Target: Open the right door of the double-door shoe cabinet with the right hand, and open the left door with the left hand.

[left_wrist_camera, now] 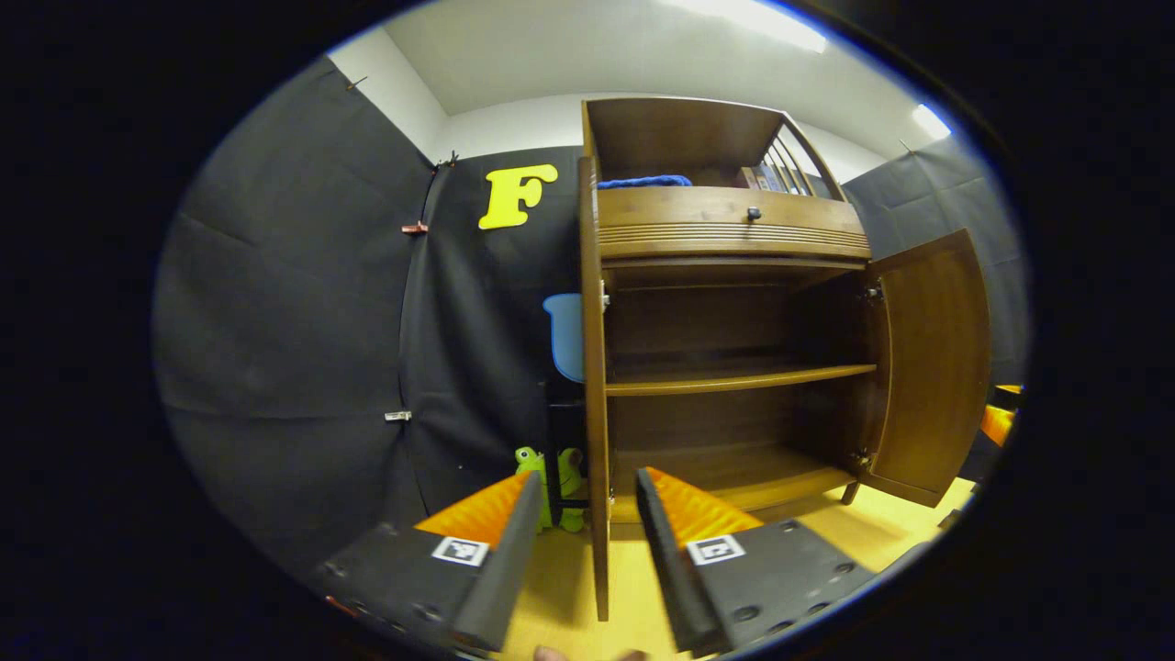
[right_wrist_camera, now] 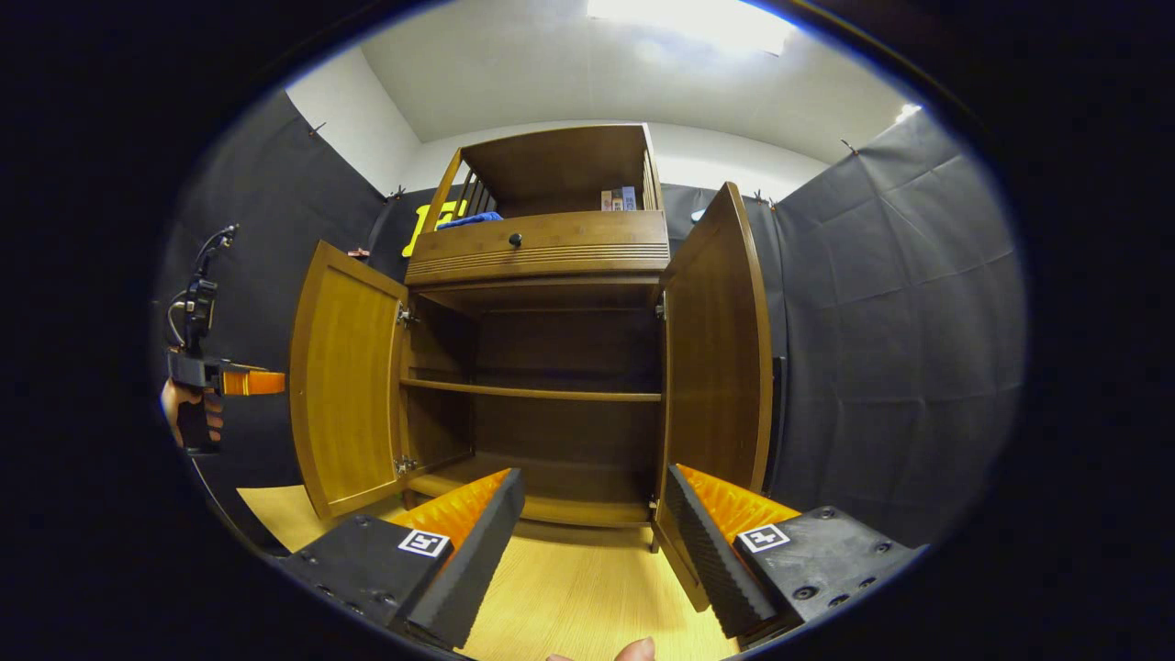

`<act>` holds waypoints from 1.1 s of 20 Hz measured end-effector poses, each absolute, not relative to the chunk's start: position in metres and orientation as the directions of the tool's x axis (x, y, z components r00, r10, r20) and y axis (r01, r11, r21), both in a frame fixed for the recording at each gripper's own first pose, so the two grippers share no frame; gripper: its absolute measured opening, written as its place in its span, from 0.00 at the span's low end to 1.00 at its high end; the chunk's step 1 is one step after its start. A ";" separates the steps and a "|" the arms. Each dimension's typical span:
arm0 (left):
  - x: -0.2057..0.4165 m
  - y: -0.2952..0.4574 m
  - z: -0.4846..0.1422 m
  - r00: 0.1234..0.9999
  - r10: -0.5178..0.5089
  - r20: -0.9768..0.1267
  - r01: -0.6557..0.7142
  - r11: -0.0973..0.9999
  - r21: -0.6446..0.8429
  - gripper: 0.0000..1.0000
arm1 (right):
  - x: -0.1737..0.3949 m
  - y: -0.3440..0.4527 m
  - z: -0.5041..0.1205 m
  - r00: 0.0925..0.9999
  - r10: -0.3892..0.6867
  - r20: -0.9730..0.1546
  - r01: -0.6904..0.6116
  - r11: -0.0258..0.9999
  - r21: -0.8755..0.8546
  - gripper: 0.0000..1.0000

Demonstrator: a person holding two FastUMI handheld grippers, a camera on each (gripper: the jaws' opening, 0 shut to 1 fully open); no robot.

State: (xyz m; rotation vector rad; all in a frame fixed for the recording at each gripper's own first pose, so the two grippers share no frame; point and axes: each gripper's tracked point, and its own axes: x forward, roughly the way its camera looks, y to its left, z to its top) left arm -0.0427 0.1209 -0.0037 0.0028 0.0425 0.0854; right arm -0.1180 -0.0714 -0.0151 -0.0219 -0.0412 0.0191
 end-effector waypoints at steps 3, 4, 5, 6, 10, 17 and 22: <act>-0.052 0.098 0.004 0.995 0.103 0.007 -0.103 0.995 0.015 0.93 | -0.115 -0.070 -0.015 0.999 0.020 0.048 -0.019 1.000 -0.022 0.99; -0.055 0.085 0.002 0.997 0.083 0.001 -0.083 0.997 0.009 1.00 | -0.114 -0.069 -0.015 0.999 0.022 0.046 -0.021 1.000 -0.018 0.99; -0.057 0.071 -0.002 0.998 0.061 -0.011 -0.061 0.998 0.007 0.98 | -0.113 -0.069 -0.015 0.999 0.023 0.043 -0.022 1.000 -0.014 0.99; -0.059 0.060 -0.004 0.999 0.047 -0.015 -0.047 0.999 0.011 0.98 | -0.110 -0.069 -0.016 0.999 0.024 0.043 -0.023 1.000 -0.011 0.99; -0.066 0.025 0.001 1.000 0.009 -0.003 -0.009 1.000 0.020 1.00 | -0.105 -0.067 -0.013 0.998 0.030 0.048 -0.029 1.000 -0.009 0.96; -0.070 -0.011 0.001 1.000 -0.018 0.013 0.017 1.000 0.022 1.00 | -0.098 -0.068 -0.010 0.998 0.038 0.055 -0.038 0.999 -0.013 0.99; -0.072 -0.029 -0.004 1.000 -0.015 0.013 0.015 1.000 0.019 1.00 | -0.093 -0.072 -0.018 0.998 0.036 0.042 -0.036 0.999 -0.001 0.99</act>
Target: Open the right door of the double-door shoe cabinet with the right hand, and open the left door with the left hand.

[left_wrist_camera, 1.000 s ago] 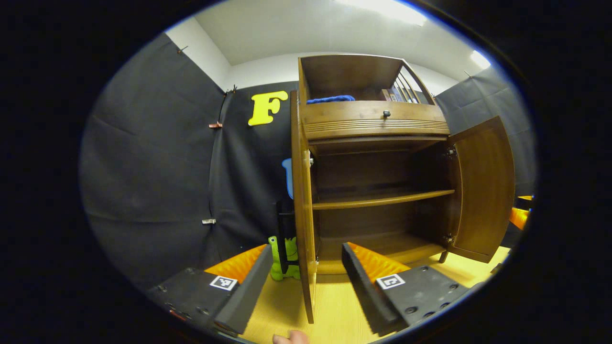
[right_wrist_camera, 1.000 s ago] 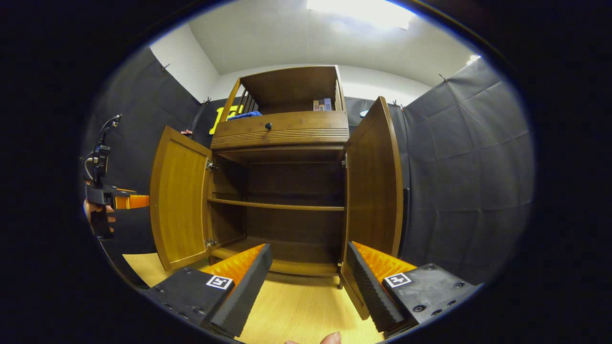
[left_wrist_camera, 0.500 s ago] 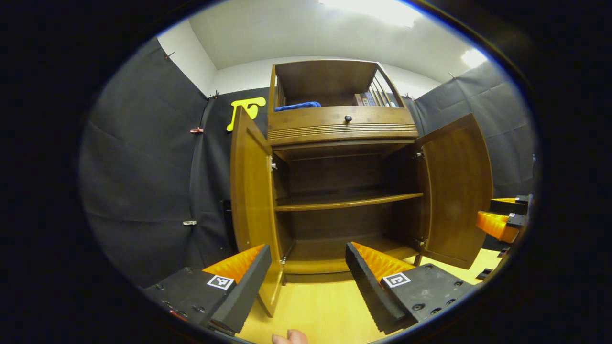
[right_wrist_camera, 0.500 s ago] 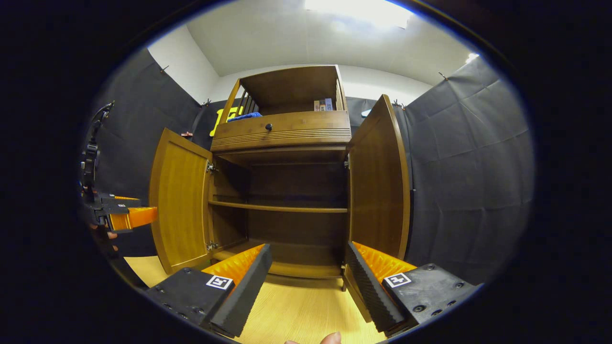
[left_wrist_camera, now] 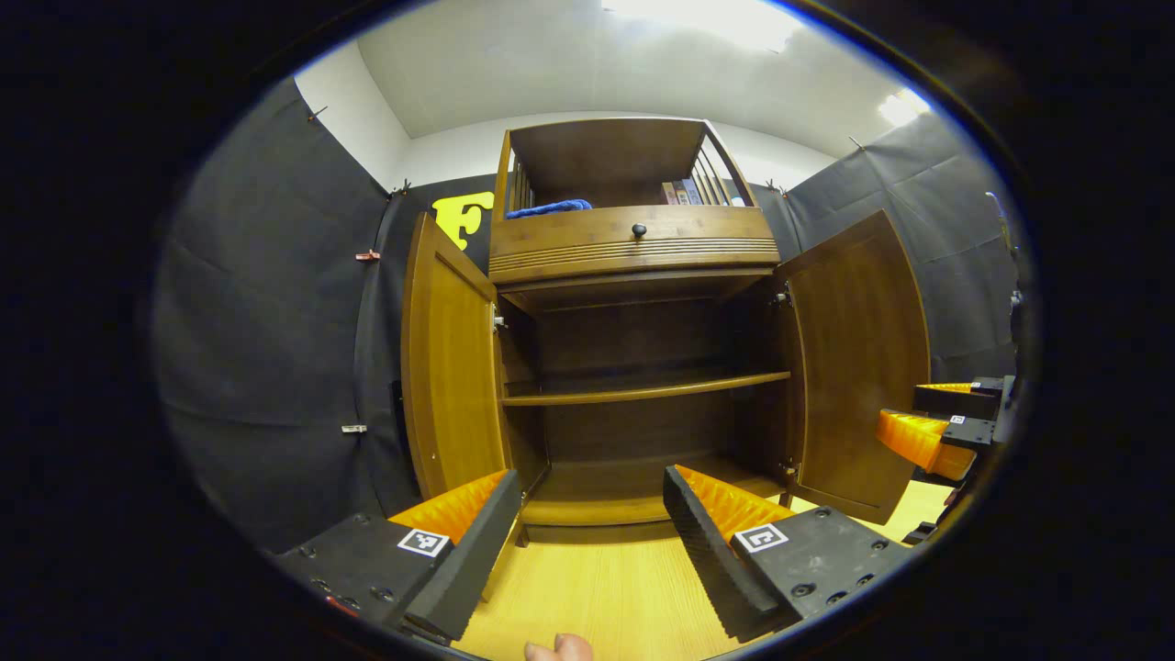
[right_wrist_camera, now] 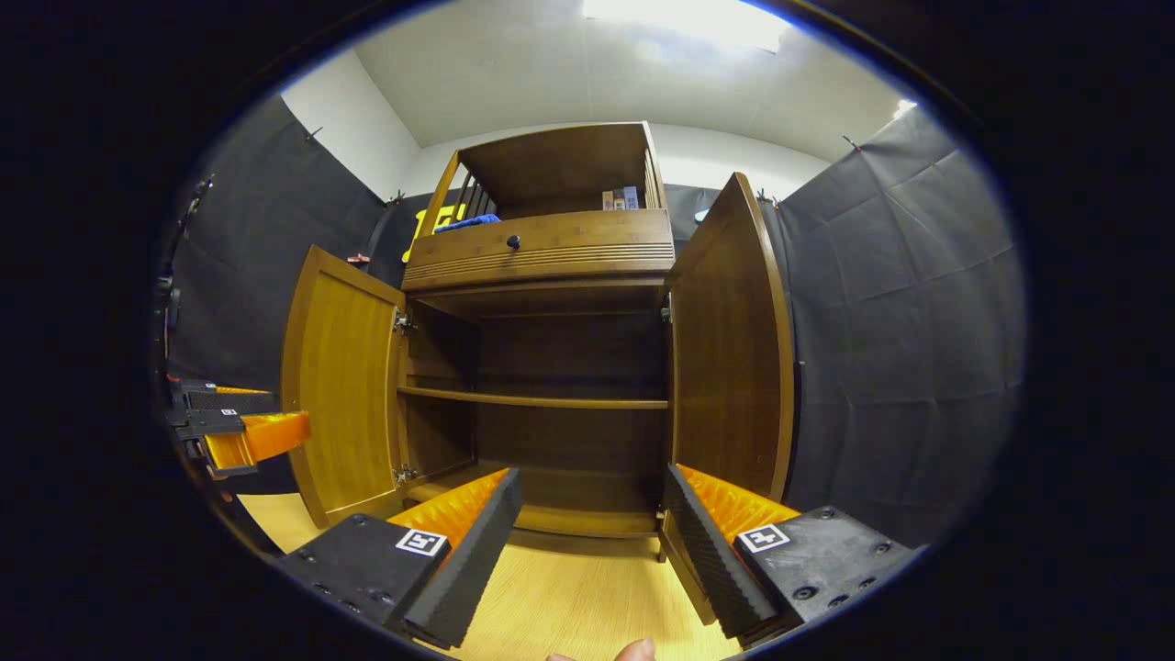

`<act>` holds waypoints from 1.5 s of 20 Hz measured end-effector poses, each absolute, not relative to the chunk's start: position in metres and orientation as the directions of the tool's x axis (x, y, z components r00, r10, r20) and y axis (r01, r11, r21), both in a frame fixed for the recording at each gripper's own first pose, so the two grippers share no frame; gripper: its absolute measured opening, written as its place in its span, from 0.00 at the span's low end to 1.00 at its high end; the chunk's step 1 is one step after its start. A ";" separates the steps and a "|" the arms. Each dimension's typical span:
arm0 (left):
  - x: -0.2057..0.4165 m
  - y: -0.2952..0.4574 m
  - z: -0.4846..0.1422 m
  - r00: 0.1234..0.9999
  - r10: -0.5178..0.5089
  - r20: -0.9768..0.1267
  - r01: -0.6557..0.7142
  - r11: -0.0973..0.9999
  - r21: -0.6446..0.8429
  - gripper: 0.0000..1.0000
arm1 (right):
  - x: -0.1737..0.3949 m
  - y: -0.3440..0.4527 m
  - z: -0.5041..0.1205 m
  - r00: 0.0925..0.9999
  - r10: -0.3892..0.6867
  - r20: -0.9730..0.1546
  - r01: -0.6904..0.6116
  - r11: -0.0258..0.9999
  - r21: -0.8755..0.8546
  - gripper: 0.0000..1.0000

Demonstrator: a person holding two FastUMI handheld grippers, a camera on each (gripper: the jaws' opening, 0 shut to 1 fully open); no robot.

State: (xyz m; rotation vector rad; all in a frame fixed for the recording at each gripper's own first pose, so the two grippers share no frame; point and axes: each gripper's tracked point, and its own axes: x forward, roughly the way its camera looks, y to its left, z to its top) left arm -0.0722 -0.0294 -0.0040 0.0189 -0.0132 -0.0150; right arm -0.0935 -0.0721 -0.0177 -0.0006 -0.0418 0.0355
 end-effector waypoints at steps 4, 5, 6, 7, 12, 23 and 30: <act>-0.070 -0.038 -0.006 1.000 -0.012 0.012 0.012 1.000 0.022 1.00 | -0.091 -0.079 -0.019 0.999 0.024 0.040 -0.025 1.000 0.002 0.99; -0.070 -0.040 -0.007 1.000 -0.011 0.014 0.010 1.000 0.025 1.00 | -0.091 -0.081 -0.018 0.999 0.021 0.041 -0.021 1.000 0.000 0.99; -0.069 -0.042 -0.006 1.000 -0.013 0.015 0.012 1.000 0.028 1.00 | -0.091 -0.082 -0.017 0.999 0.018 0.044 -0.019 1.000 0.001 0.99; -0.068 -0.045 -0.008 1.000 -0.013 0.012 0.013 0.999 0.032 1.00 | -0.090 -0.082 -0.017 0.999 0.016 0.046 -0.016 1.000 0.002 0.99; -0.058 -0.052 -0.012 1.000 -0.008 0.022 0.007 0.999 0.048 1.00 | -0.091 -0.083 -0.016 0.999 0.007 0.047 -0.006 1.000 -0.006 0.96; -0.049 -0.058 -0.020 0.999 -0.027 0.023 0.026 0.999 0.047 1.00 | -0.091 -0.075 -0.012 0.999 0.015 0.052 -0.015 1.000 -0.002 0.99; -0.050 -0.039 -0.019 1.000 0.011 0.029 -0.012 1.000 0.024 1.00 | -0.095 -0.065 -0.012 0.997 0.034 0.069 -0.033 0.999 -0.026 0.99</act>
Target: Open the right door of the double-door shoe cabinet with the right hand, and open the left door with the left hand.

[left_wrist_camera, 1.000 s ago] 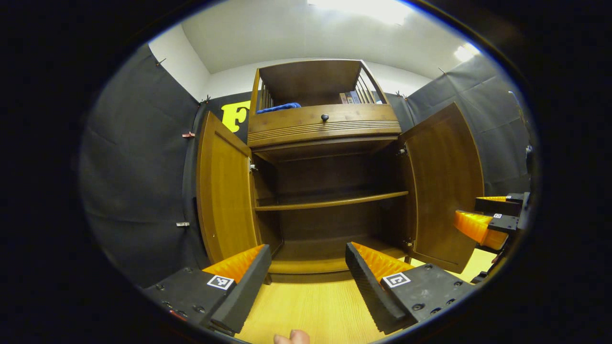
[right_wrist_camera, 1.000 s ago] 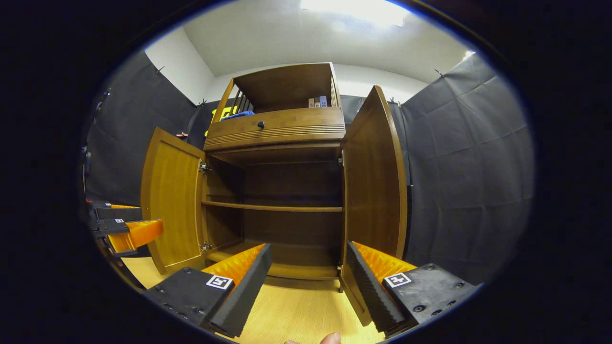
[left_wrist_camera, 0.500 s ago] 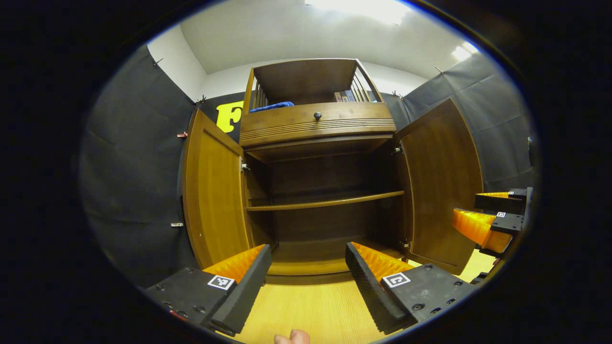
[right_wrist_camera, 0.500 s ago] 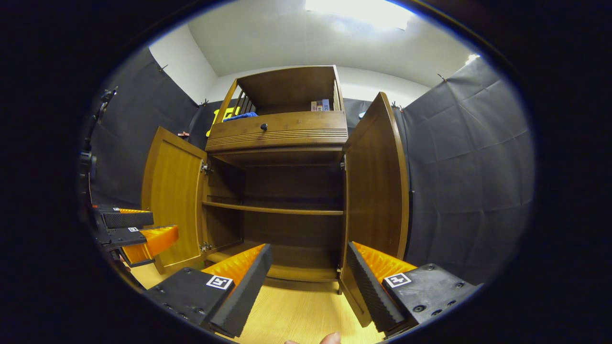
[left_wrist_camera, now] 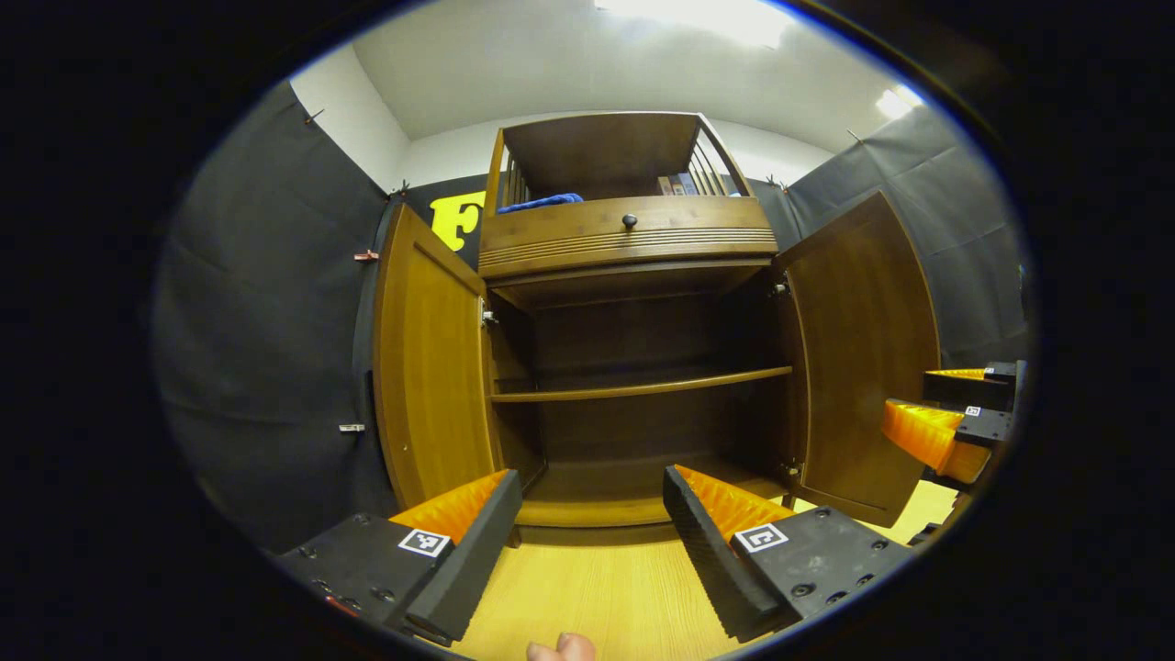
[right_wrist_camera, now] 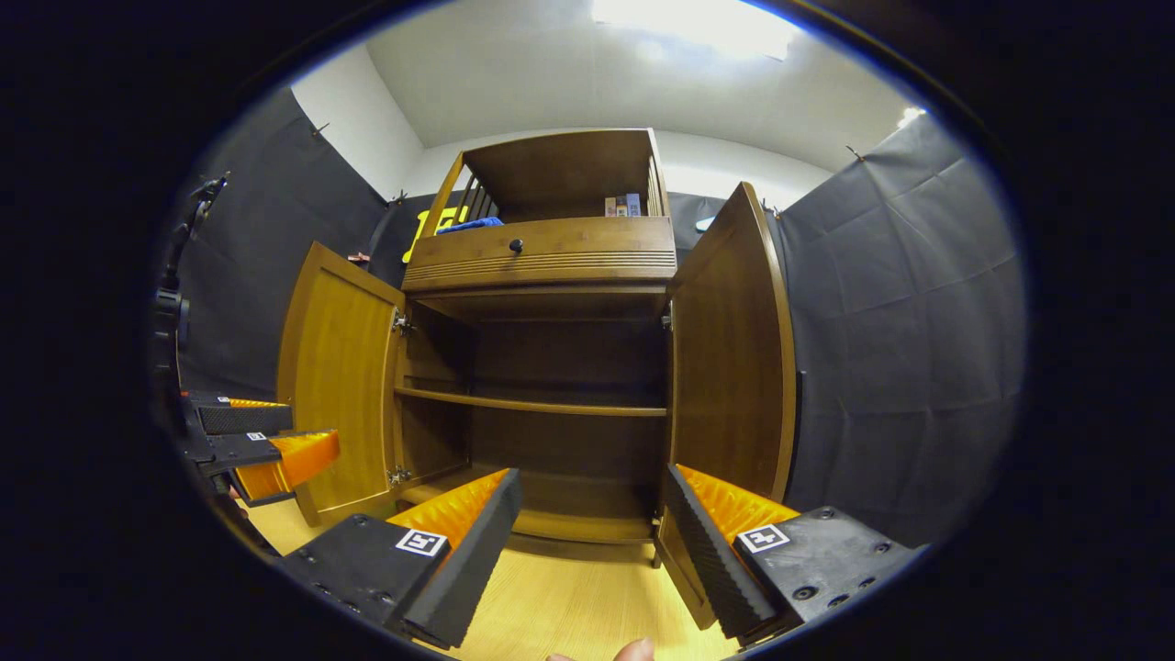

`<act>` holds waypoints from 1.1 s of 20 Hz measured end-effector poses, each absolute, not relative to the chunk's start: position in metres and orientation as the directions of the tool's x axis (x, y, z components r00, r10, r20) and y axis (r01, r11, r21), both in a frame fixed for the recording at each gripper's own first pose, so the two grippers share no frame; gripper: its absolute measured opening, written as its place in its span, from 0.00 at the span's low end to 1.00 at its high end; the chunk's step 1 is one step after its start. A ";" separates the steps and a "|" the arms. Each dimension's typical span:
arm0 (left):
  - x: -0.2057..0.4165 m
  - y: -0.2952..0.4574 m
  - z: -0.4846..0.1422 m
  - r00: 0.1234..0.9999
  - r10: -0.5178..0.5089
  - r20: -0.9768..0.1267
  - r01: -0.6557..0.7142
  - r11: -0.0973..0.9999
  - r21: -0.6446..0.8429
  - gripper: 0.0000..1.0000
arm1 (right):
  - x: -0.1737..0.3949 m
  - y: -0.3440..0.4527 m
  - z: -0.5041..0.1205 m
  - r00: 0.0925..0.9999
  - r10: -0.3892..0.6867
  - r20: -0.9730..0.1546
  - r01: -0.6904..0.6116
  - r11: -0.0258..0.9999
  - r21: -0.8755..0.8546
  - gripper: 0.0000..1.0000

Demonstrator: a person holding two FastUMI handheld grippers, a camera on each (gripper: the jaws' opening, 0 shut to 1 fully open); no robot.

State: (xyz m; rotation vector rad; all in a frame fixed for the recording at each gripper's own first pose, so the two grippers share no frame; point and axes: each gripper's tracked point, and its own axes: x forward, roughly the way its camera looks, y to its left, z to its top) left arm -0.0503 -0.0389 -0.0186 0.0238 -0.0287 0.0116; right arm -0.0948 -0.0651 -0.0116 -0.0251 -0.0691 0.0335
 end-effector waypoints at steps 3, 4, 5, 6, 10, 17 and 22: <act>-0.051 -0.033 -0.019 0.999 0.026 0.027 -0.027 0.999 0.020 1.00 | -0.095 -0.062 -0.011 0.996 0.043 0.073 -0.041 0.999 -0.025 0.99; -0.051 -0.032 -0.019 0.999 0.030 0.027 -0.031 0.999 0.020 1.00 | -0.094 -0.061 -0.009 0.996 0.046 0.077 -0.044 0.999 -0.024 0.99; -0.051 -0.031 -0.019 0.999 0.033 0.027 -0.033 0.999 0.019 1.00 | -0.094 -0.060 -0.009 0.996 0.048 0.079 -0.047 0.999 -0.025 1.00; -0.050 -0.030 -0.019 0.999 0.035 0.027 -0.035 0.999 0.017 0.96 | -0.094 -0.060 -0.011 0.996 0.049 0.078 -0.047 0.999 -0.026 0.99; -0.049 -0.030 -0.019 0.999 0.039 0.032 -0.039 0.999 -0.007 1.00 | -0.094 -0.062 -0.009 0.995 0.047 0.084 -0.046 0.999 -0.012 0.99; -0.050 -0.030 -0.025 0.999 0.035 0.013 -0.035 0.999 -0.019 0.97 | -0.092 -0.052 -0.008 0.995 0.062 0.078 -0.060 0.998 -0.029 0.99; -0.051 -0.031 -0.026 0.999 0.030 0.011 -0.030 0.999 -0.021 0.97 | -0.093 -0.050 -0.010 0.995 0.062 0.074 -0.060 0.998 -0.026 0.99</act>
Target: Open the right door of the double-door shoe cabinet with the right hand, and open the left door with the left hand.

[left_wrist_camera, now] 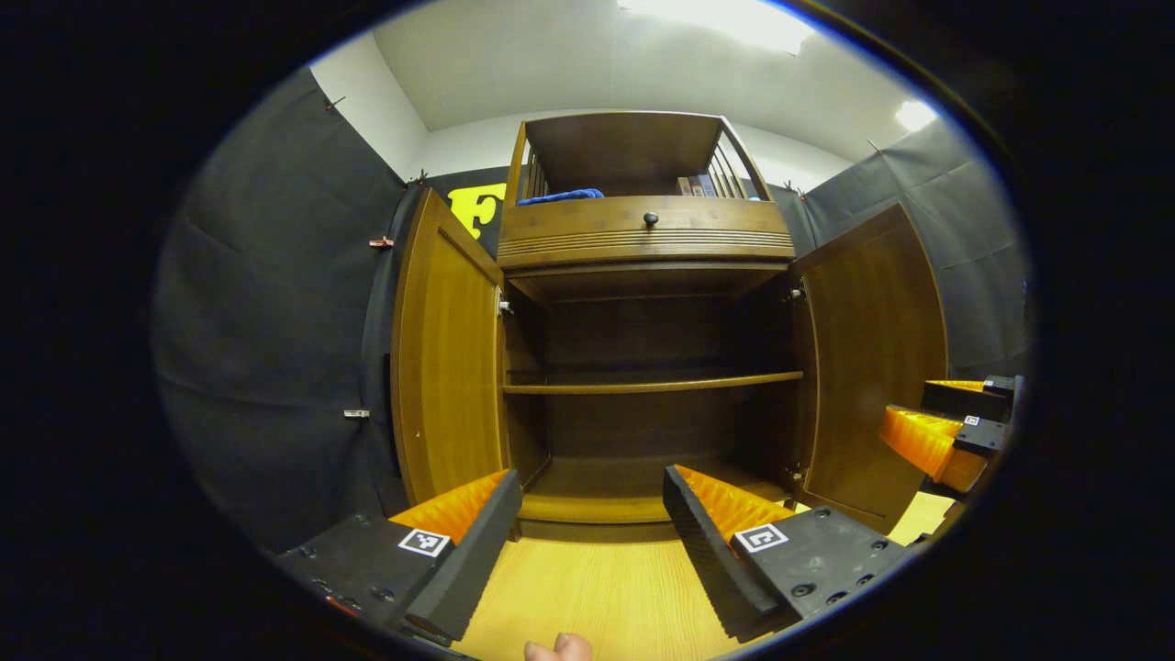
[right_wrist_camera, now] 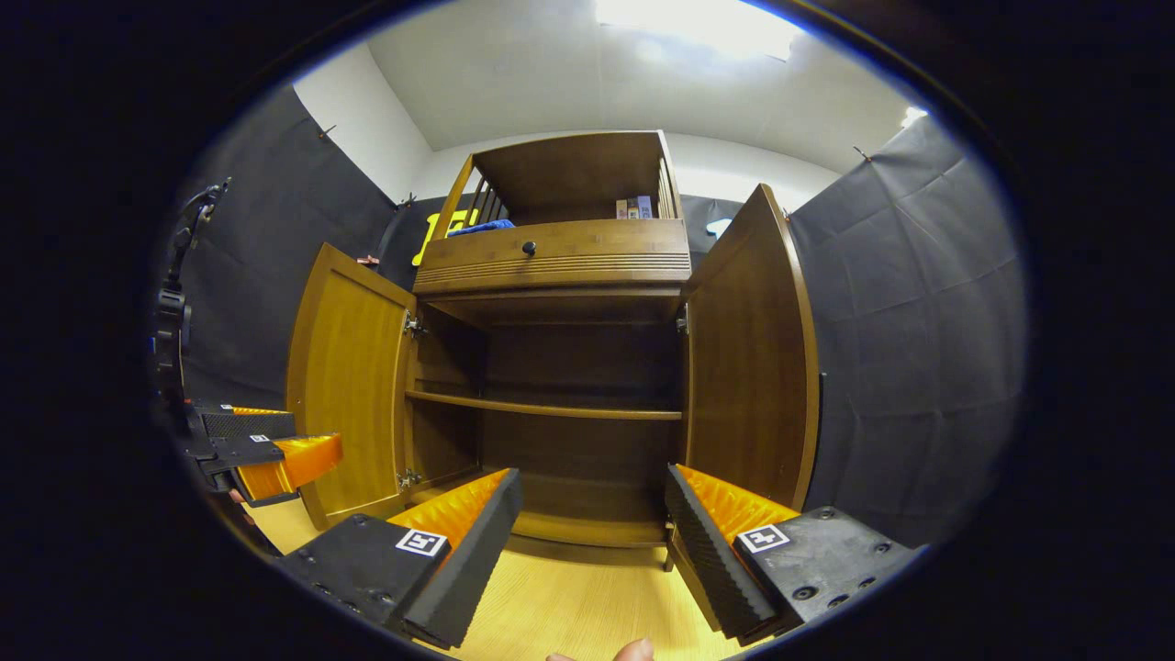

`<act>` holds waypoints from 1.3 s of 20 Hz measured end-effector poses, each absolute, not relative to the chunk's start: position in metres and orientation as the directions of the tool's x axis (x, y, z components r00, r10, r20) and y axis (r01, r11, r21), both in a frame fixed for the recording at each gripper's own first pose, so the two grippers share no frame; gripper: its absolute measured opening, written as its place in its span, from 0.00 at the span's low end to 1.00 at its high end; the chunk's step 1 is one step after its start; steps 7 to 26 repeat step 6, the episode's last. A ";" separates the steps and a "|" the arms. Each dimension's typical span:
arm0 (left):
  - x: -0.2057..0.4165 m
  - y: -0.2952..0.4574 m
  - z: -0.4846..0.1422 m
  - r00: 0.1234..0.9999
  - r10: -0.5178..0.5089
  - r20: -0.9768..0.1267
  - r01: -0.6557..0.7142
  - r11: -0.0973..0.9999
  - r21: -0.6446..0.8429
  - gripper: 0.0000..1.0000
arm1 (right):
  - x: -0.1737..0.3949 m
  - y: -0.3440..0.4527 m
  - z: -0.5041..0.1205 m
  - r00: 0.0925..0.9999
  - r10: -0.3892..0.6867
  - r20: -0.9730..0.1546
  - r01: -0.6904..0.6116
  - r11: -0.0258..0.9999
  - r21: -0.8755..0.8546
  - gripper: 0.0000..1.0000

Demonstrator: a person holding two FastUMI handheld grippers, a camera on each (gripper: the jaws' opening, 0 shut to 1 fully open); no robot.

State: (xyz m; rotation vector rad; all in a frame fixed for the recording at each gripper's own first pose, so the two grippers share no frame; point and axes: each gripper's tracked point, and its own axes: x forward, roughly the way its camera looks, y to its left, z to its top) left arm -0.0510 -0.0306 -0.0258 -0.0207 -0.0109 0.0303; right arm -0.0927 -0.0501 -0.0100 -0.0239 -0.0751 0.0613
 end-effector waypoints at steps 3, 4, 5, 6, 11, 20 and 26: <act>-0.052 -0.032 -0.026 1.000 0.027 0.011 -0.027 0.999 -0.018 0.97 | -0.093 -0.050 -0.009 0.995 0.065 0.075 -0.063 0.998 -0.026 0.99; -0.052 -0.032 -0.026 1.000 0.027 0.011 -0.027 0.999 -0.017 0.97 | -0.093 -0.048 -0.010 0.995 0.065 0.075 -0.063 0.998 -0.028 1.00; -0.052 -0.033 -0.027 1.000 0.026 0.010 -0.025 1.000 -0.018 0.96 | -0.093 -0.047 -0.011 0.995 0.067 0.073 -0.065 0.997 -0.029 0.99; -0.052 -0.033 -0.027 1.000 0.024 0.010 -0.024 1.000 -0.018 1.00 | -0.094 -0.047 -0.011 0.995 0.070 0.070 -0.068 0.997 -0.029 0.99; -0.052 -0.033 -0.027 1.000 0.024 0.010 -0.024 1.000 -0.018 1.00 | -0.094 -0.047 -0.011 0.995 0.070 0.070 -0.068 0.997 -0.029 0.99; -0.052 -0.033 -0.027 1.000 0.024 0.010 -0.024 1.000 -0.018 1.00 | -0.094 -0.047 -0.011 0.995 0.070 0.070 -0.068 0.997 -0.029 0.99; -0.052 -0.033 -0.027 1.000 0.024 0.010 -0.024 1.000 -0.018 1.00 | -0.094 -0.047 -0.011 0.995 0.070 0.070 -0.068 0.997 -0.029 0.99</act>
